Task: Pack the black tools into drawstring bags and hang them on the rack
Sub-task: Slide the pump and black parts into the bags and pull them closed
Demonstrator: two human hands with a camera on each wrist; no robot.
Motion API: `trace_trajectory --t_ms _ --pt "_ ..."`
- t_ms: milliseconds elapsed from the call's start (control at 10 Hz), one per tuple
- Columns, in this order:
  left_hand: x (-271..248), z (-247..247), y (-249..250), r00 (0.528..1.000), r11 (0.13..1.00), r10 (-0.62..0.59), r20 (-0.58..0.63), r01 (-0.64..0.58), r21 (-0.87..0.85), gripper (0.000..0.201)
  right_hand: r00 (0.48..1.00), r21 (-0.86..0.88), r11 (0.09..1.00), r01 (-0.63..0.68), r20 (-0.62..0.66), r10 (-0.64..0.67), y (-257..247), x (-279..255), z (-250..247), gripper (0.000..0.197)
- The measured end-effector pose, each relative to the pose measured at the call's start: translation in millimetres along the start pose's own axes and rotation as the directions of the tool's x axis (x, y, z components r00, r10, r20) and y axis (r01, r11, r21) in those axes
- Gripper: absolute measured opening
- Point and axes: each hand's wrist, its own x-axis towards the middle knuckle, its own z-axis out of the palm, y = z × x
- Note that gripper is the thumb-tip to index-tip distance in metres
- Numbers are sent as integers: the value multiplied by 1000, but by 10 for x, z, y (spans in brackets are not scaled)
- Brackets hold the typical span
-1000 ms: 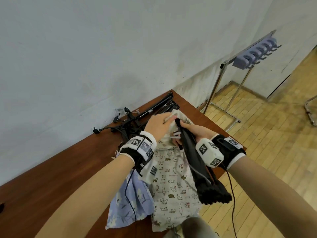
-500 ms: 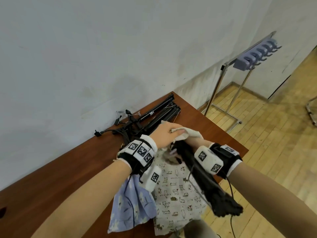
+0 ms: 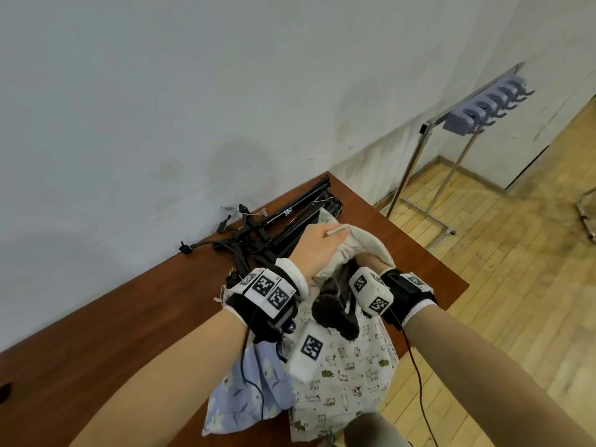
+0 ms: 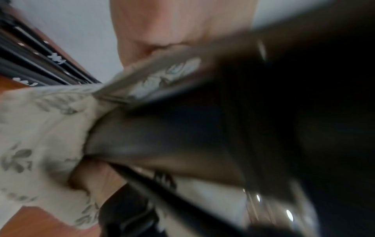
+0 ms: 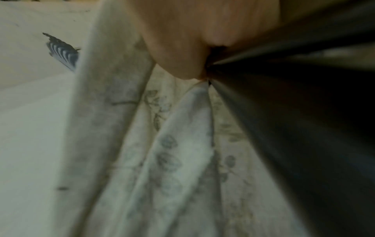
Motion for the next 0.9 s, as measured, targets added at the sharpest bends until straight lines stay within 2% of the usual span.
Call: trace_trajectory --t_ms 100,200,300,400,500,600,700,800,900 --pt "97 -148 -130 954 926 -280 -110 238 -295 21 999 -72 997 25 -46 -28 15 18 48 37" --pt "137 -285 -200 879 805 -469 -82 387 -449 14 985 -52 993 -103 -148 95 -53 -85 144 24" --pt "159 -414 -238 842 779 -529 -105 433 -454 7 983 -153 972 -180 -61 173 -46 -179 163 28" --pt "164 -520 -218 787 717 -599 -147 445 -537 10 979 -220 957 -187 37 200 -121 -100 88 37" --pt "215 -544 -183 803 781 -560 -204 429 -453 14 966 -191 955 -228 77 246 -334 -227 104 63" --pt "198 -489 -121 861 840 -489 -139 423 -339 23 967 -206 960 -190 127 219 -448 -310 99 71" --pt "180 -468 -99 848 829 -500 -175 411 -380 22 929 -77 977 -197 304 211 -442 -386 171 74" --pt "249 -439 -104 823 840 -503 -263 393 -375 17 929 73 993 -91 364 58 -342 -270 269 76" --pt "374 -403 -131 836 864 -485 -257 413 -287 16 921 103 994 -35 389 -8 -313 -197 346 66"
